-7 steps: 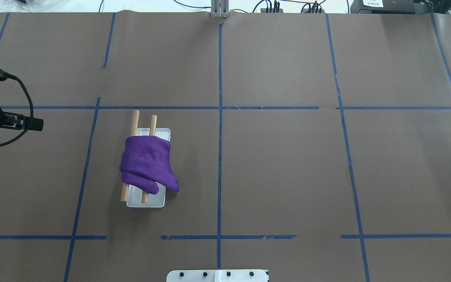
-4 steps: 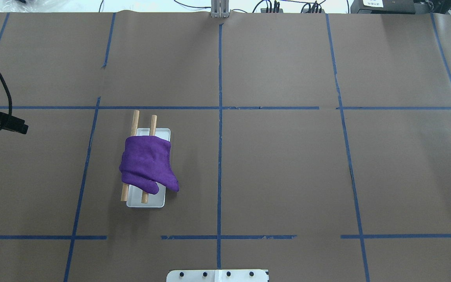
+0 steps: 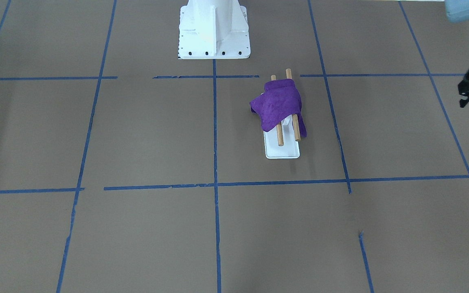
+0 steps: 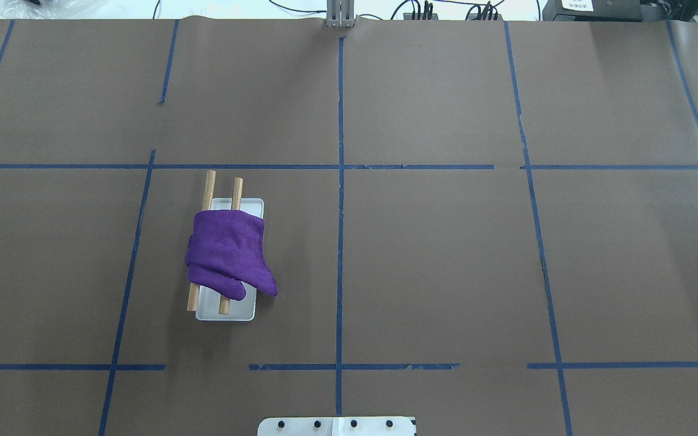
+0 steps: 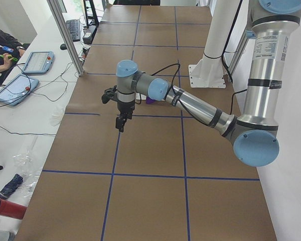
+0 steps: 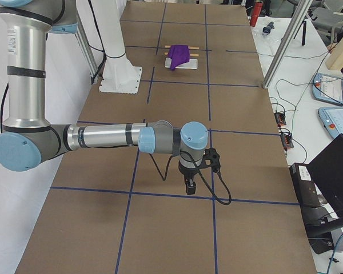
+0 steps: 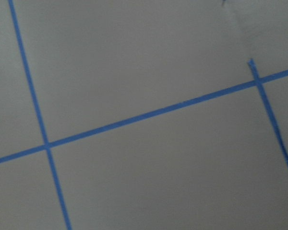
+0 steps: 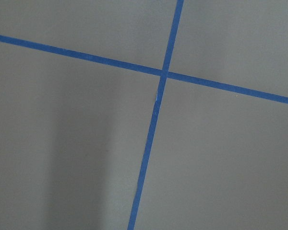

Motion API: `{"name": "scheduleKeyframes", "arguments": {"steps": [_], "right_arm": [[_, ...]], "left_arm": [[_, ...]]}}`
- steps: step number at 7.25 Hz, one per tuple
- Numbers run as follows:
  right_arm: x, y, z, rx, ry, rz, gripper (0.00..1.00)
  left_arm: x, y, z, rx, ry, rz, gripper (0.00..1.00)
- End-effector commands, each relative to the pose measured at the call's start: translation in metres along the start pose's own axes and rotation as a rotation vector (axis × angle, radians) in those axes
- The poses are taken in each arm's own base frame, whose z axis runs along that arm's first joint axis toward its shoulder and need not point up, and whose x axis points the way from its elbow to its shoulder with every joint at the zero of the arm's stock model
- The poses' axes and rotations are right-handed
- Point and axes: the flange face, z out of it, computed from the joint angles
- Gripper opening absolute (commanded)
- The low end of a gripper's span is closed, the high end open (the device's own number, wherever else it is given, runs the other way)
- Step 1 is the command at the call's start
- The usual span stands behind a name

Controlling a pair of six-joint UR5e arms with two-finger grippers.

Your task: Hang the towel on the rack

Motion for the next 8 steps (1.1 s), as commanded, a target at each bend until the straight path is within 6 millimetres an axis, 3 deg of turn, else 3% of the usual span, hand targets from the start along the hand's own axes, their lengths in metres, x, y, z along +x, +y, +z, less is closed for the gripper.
{"name": "scheduleKeyframes", "arguments": {"steps": [1,3,5,8], "right_arm": [[0.003,0.001,-0.002,0.005,0.002,0.011,1.0],[0.006,0.003,-0.006,0.014,-0.004,0.019,1.0],[0.006,0.003,-0.005,0.014,-0.012,0.021,1.0],[0.024,0.01,0.002,0.006,-0.035,0.063,1.0]], "left_arm": [[-0.099,0.026,0.042,-0.085,0.065,-0.109,1.0],[-0.139,0.049,0.052,-0.094,0.063,-0.186,1.0],[-0.141,0.075,0.065,-0.1,0.156,-0.224,1.0],[-0.141,0.076,0.067,-0.098,0.156,-0.225,1.0]]}}
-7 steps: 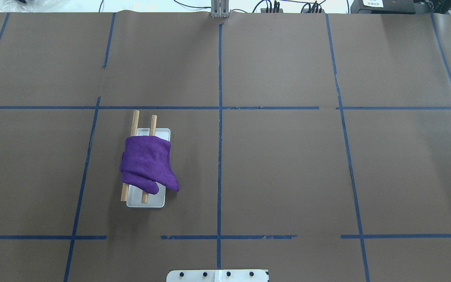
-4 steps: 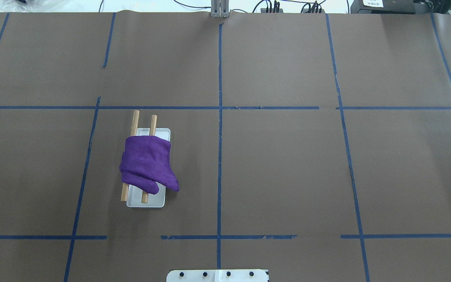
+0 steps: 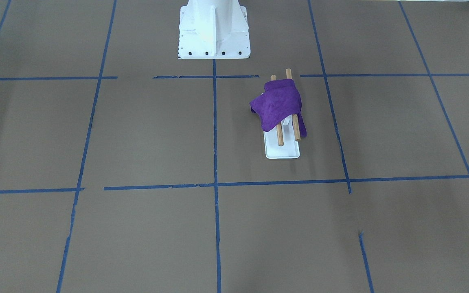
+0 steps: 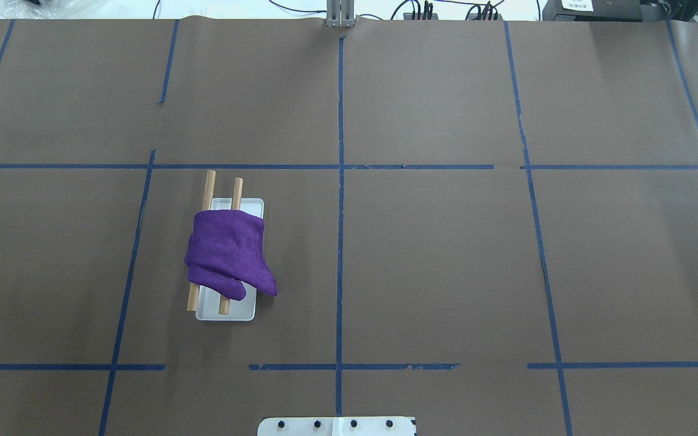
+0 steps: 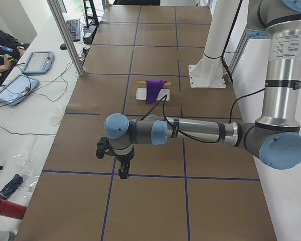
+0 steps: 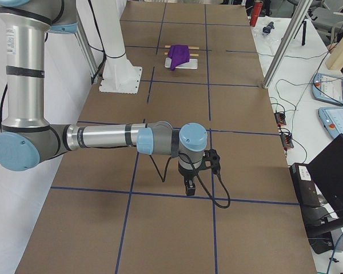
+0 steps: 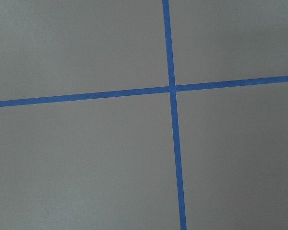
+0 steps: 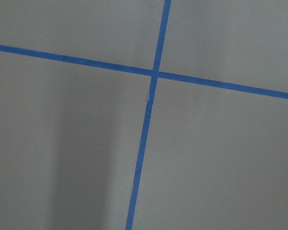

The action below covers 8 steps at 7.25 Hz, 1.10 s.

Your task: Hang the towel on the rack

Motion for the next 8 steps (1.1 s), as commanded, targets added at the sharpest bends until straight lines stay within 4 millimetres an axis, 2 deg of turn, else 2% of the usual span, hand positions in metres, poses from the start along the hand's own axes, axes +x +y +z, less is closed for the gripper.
{"name": "scheduleKeyframes", "arguments": {"steps": [1,2,5,6,8], "right_arm": [[0.018,0.006,0.007,-0.01,-0.017,0.037,1.0],[0.027,0.01,0.006,-0.004,-0.021,0.056,1.0],[0.009,-0.004,-0.02,0.048,-0.012,0.124,1.0],[-0.007,-0.009,-0.024,0.055,-0.013,0.131,1.0],[-0.013,-0.01,-0.018,0.041,-0.015,0.119,1.0]], "left_arm": [[0.001,0.0,-0.001,0.002,0.002,-0.004,1.0],[0.001,0.0,-0.001,0.004,0.002,-0.003,1.0],[0.004,-0.001,-0.004,0.008,0.0,-0.003,1.0],[0.004,-0.001,-0.004,0.009,0.0,-0.002,1.0],[0.006,-0.003,-0.006,0.012,0.001,0.001,1.0]]}}
